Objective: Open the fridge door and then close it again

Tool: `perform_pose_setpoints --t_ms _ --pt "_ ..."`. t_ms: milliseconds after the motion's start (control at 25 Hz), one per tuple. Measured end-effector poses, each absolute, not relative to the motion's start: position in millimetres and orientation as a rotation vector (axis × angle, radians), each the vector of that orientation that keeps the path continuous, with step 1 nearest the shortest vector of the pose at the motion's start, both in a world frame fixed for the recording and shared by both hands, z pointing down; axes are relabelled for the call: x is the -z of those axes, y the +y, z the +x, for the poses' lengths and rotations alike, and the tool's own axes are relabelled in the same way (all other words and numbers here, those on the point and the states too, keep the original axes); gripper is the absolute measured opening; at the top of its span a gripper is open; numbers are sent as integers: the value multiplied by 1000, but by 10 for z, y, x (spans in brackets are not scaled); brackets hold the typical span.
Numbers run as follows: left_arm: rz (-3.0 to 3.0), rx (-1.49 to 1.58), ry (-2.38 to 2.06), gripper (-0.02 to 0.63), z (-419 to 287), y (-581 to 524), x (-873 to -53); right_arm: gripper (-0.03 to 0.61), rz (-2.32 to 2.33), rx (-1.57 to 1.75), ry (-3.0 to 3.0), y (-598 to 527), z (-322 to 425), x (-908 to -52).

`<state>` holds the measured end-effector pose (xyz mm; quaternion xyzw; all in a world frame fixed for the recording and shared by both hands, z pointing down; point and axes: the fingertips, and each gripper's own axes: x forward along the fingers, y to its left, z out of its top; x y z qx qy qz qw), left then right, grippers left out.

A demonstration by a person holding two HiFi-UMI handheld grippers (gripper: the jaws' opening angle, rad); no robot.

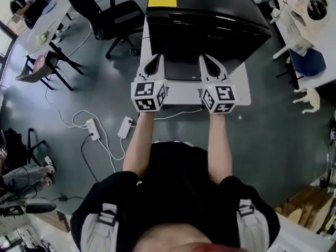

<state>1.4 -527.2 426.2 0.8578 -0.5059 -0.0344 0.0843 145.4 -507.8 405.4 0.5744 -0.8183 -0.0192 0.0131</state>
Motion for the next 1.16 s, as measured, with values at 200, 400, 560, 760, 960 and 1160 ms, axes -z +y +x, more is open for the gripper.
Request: perform_pose_setpoints --t_ms 200,400,560,760,960,1160 --pt "2550 79 -1540 -1 99 -5179 -4297 -6 1822 37 -2513 -4924 1729 -4122" --pt "2576 68 -1546 -1 164 -5127 -4225 -6 1838 32 -2516 -4865 1824 -4089" --pt "2585 79 -1543 -2 176 -5086 -4197 -5 1824 37 -2529 -4848 1783 -4099" --pt "2582 90 -1542 -2 143 -5054 -4180 -5 1810 53 -2536 -4833 1722 -4073" --pt "2572 97 -1535 -2 138 -5070 -4230 -5 1801 60 -2535 -4884 1705 -4072" --pt "2578 100 -1521 -1 154 -5049 -4210 -5 1786 66 -2538 -4882 1683 -4034"
